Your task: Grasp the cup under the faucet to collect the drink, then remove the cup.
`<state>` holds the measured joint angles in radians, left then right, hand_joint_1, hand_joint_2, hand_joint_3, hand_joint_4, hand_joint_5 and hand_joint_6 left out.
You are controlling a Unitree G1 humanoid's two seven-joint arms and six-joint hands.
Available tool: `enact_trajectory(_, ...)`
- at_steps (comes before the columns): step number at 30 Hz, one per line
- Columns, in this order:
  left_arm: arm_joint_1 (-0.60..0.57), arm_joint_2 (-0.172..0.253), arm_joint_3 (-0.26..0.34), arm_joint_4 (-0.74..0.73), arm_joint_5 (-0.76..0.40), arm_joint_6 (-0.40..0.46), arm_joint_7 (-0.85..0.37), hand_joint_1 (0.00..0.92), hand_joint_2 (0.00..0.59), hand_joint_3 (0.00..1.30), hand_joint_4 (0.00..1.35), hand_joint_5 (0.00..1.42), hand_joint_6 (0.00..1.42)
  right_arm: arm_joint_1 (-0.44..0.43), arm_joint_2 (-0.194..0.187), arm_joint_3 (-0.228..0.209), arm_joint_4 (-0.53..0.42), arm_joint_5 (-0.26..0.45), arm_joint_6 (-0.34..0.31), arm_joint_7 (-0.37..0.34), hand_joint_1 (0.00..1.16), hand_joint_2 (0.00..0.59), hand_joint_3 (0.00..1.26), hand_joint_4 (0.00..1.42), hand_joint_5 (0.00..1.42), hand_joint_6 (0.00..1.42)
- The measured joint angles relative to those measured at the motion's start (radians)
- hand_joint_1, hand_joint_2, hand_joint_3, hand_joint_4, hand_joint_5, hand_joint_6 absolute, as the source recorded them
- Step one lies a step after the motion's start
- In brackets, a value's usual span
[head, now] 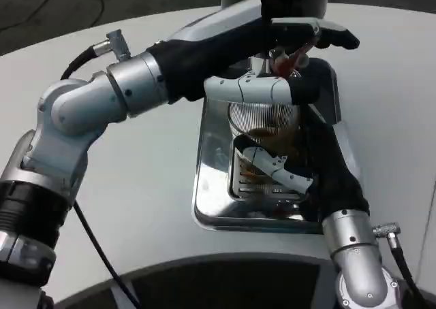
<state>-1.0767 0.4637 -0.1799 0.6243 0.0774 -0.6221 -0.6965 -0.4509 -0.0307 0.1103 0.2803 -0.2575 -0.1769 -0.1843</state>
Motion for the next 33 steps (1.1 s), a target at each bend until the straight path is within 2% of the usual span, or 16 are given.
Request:
enact_trajectory(7,0.000,0.001,0.001,-0.001,0.004,-0.002,0.000,0.000,0.050,0.24,0.17,0.16,0.09,-0.001,0.019,0.010,0.021,-0.025,-0.013,-0.049,0.77,0.233,0.23,0.29,0.37,0.22)
enact_trajectory(18,0.000,0.001,0.001,-0.001,0.008,-0.005,0.001,0.000,0.054,0.24,0.17,0.16,0.10,-0.001,0.027,0.017,0.034,-0.050,-0.024,-0.099,0.79,0.228,0.27,0.33,0.42,0.26)
enact_trajectory(21,0.000,0.001,0.002,-0.001,0.008,-0.005,0.001,0.000,0.053,0.24,0.18,0.16,0.10,-0.001,0.029,0.017,0.036,-0.054,-0.025,-0.108,0.80,0.238,0.28,0.37,0.46,0.30)
enact_trajectory(23,0.000,0.002,0.002,-0.001,0.009,-0.006,0.001,0.000,0.032,0.24,0.17,0.16,0.11,-0.001,0.030,0.018,0.037,-0.061,-0.025,-0.118,0.81,0.240,0.30,0.40,0.48,0.32)
enact_trajectory(24,0.000,0.002,0.002,-0.001,0.009,-0.006,0.001,0.000,0.029,0.24,0.17,0.17,0.11,-0.001,0.032,0.019,0.037,-0.066,-0.025,-0.124,0.81,0.242,0.33,0.45,0.53,0.35)
enact_trajectory(28,0.000,0.002,0.004,-0.001,0.009,-0.009,0.001,0.000,0.077,0.23,0.16,0.17,0.11,0.000,0.042,0.020,0.039,-0.082,-0.023,-0.157,0.83,0.248,0.37,0.51,0.59,0.42)
enact_trajectory(33,0.000,0.002,0.005,-0.001,0.011,-0.012,0.002,0.000,0.093,0.22,0.16,0.17,0.11,0.002,0.060,0.026,0.045,-0.093,-0.024,-0.185,0.85,0.255,0.43,0.58,0.66,0.47)
